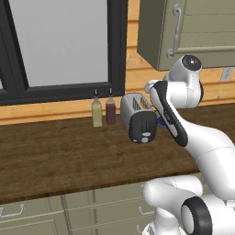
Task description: Start the toaster. Once the lever pops up, take the bread to the plate on the dining counter.
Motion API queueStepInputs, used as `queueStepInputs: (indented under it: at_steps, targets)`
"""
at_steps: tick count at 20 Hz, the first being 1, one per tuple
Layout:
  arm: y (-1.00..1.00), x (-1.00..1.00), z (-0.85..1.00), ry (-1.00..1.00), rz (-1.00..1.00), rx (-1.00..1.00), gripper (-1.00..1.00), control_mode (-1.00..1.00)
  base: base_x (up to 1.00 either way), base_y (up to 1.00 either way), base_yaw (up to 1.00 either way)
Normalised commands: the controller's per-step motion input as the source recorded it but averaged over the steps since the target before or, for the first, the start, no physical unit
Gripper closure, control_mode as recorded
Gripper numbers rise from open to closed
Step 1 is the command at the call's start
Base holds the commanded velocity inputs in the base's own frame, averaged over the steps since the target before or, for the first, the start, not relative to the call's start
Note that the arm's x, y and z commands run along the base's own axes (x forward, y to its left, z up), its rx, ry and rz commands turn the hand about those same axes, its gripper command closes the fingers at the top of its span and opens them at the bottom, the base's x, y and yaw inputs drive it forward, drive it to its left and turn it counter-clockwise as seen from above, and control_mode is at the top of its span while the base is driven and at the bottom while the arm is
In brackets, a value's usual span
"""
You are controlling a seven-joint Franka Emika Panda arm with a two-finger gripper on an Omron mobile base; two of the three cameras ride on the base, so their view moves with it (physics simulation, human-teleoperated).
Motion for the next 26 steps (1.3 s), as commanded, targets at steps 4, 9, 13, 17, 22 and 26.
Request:
queueStepInputs:
  at_steps: [4,9,13,17,22,26]
  targets:
    - [0.0,0.0,0.0,0.0,0.0,0.0,-1.0,-1.0,0.0,0.0,0.0]
    - [0.0,0.0,0.0,0.0,0.0,0.0,-1.0,-1.0,0.0,0.0,0.0]
    - [0.0,0.0,0.0,0.0,0.0,0.0,-1.0,-1.0,0.0,0.0,0.0]
    - [0.0,0.0,0.0,0.0,0.0,0.0,-1.0,-1.0,0.0,0.0,0.0]
    - [0.0,0.0,0.0,0.0,0.0,0.0,-1.0,-1.0,0.0,0.0,0.0]
    - [0.0,0.0,0.0,0.0,0.0,0.0,-1.0,-1.0,0.0,0.0,0.0]
